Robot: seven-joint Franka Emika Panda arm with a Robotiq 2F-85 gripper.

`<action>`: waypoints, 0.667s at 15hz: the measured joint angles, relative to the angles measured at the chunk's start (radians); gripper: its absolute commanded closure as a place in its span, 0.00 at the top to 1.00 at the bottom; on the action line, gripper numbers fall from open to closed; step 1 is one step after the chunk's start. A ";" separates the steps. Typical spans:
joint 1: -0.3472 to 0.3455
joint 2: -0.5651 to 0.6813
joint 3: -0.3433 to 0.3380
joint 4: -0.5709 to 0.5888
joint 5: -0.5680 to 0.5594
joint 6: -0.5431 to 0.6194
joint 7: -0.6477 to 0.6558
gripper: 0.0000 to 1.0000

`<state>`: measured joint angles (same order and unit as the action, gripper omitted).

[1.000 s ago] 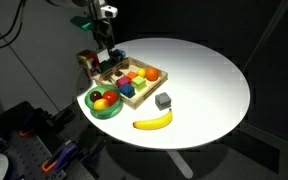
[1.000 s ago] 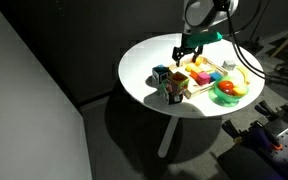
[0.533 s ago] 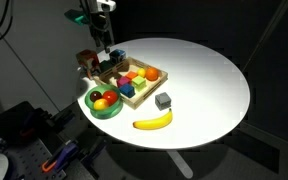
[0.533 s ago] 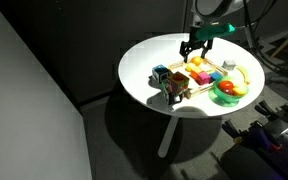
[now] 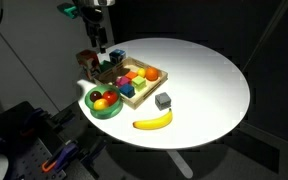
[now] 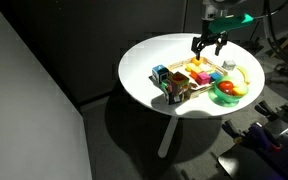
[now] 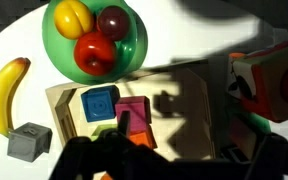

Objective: Pick up the block with the letter a on it and put it on the green block, push the block with the letter a on it over onto the table

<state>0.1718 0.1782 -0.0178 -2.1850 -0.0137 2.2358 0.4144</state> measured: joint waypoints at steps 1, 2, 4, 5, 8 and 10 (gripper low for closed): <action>-0.005 -0.017 0.000 -0.010 -0.002 -0.013 0.000 1.00; -0.011 -0.036 0.000 -0.022 -0.004 -0.026 0.000 1.00; -0.021 -0.074 0.001 -0.048 -0.006 -0.042 -0.003 1.00; -0.025 -0.094 0.001 -0.062 -0.006 -0.044 -0.007 1.00; -0.041 -0.151 0.008 -0.105 -0.006 -0.044 -0.031 1.00; -0.050 -0.186 0.011 -0.131 -0.008 -0.044 -0.061 1.00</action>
<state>0.1214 -0.0083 -0.0063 -2.3160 -0.0220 2.1915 0.3532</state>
